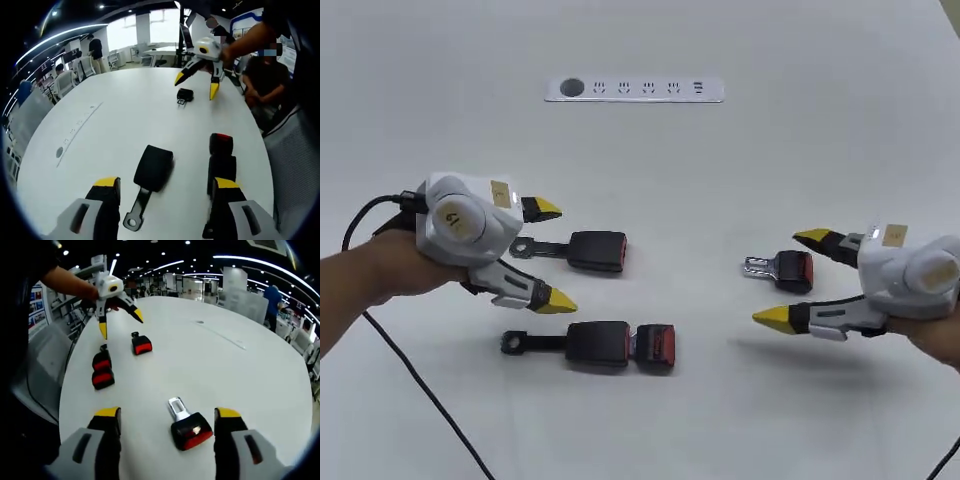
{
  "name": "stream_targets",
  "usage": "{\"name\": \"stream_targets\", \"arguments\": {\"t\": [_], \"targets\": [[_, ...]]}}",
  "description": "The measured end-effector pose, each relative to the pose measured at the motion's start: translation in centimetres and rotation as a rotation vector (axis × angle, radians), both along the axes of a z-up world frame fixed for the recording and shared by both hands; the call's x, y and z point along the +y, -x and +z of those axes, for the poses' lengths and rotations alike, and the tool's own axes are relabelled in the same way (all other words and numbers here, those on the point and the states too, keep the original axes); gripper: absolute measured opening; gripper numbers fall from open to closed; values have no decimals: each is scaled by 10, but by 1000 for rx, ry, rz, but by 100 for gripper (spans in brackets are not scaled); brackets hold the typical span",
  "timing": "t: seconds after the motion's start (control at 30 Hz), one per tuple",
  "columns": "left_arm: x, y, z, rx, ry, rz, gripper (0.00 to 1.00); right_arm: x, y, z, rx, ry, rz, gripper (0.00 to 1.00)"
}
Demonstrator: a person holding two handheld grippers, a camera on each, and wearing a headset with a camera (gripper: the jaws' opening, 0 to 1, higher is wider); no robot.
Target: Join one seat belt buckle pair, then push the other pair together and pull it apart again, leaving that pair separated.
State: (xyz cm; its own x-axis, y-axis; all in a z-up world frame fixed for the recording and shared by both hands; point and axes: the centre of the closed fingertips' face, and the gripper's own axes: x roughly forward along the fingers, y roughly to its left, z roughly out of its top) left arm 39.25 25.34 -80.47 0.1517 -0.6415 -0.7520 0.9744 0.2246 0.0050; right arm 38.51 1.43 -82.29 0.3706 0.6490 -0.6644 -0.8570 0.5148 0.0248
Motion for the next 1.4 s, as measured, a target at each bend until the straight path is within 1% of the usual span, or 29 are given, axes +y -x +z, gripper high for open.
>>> {"name": "stream_targets", "arguments": {"t": [0.03,0.1,0.2,0.27,0.3,0.37,0.43,0.47,0.5,0.53,0.63,0.73,0.8,0.83,0.87,0.9,0.93,1.0,1.03,1.07,1.1,1.17,1.23,1.27,1.33,1.37,1.4], "targets": [[0,-2,-2,0,-10,-10,76,-4,-3,-1,5,5,1,76],[-1,-10,-5,-6,-26,-34,76,-9,-6,-4,13,13,6,76],[-4,-17,-8,-4,-26,-46,73,-16,-9,-11,34,31,27,76],[-5,-22,-12,10,-32,-53,71,-20,-9,-15,58,40,38,75],[-7,-21,-16,24,-38,-68,70,-21,-9,-18,67,43,50,74],[-8,-21,-22,38,-54,-91,69,-23,-9,-21,70,55,63,73],[-9,-23,-28,41,-67,-107,66,-25,-8,-25,87,66,78,70],[-10,-25,-29,49,-67,-104,61,-26,-7,-26,99,69,87,68],[-10,-26,-31,56,-70,-100,59,-27,-7,-28,98,73,90,66],[-11,-26,-32,59,-69,-101,58,-27,-7,-29,98,81,97,66],[-11,-28,-34,62,-67,-105,57,-26,-7,-31,112,80,114,66],[-9,-27,-37,73,-66,-109,55,-24,-5,-32,123,88,128,65],[-9,-27,-40,70,-76,-119,54,-22,-3,-32,129,101,144,64],[-9,-28,-42,64,-86,-123,53,-20,-4,-30,114,93,161,63],[-5,-31,-45,39,-124,-140,51,-20,-3,-30,119,96,157,62],[-7,-29,-45,50,-109,-138,49,-20,-4,-29,121,99,158,60],[-7,-26,-46,68,-103,-139,46,-20,-4,-29,122,104,160,59],[-6,-26,-49,60,-116,-148,45,-19,-3,-28,120,112,175,55],[-4,-27,-50,46,-127,-146,44,-18,-2,-28,116,112,186,54],[-7,-29,-49,31,-114,-155,43,-18,-1,-29,117,116,189,53],[-6,-30,-49,40,-116,-142,43,-17,-2,-29,114,116,198,52],[-8,-30,-49,41,-102,-139,42,-17,-1,-29,121,120,208,45],[-8,-29,-49,41,-92,-142,37,-16,-3,-31,107,135,221,42],[-9,-29,-49,41,-90,-142,37,-16,-4,-31,109,135,220,41],[-10,-27,-49,51,-76,-142,35,-16,-5,-31,111,134,218,38],[-9,-28,-49,45,-75,-142,35,-18,-6,-31,99,141,224,36],[-9,-28,-49,44,-71,-143,34,-18,-5,-32,111,137,223,36]]}}
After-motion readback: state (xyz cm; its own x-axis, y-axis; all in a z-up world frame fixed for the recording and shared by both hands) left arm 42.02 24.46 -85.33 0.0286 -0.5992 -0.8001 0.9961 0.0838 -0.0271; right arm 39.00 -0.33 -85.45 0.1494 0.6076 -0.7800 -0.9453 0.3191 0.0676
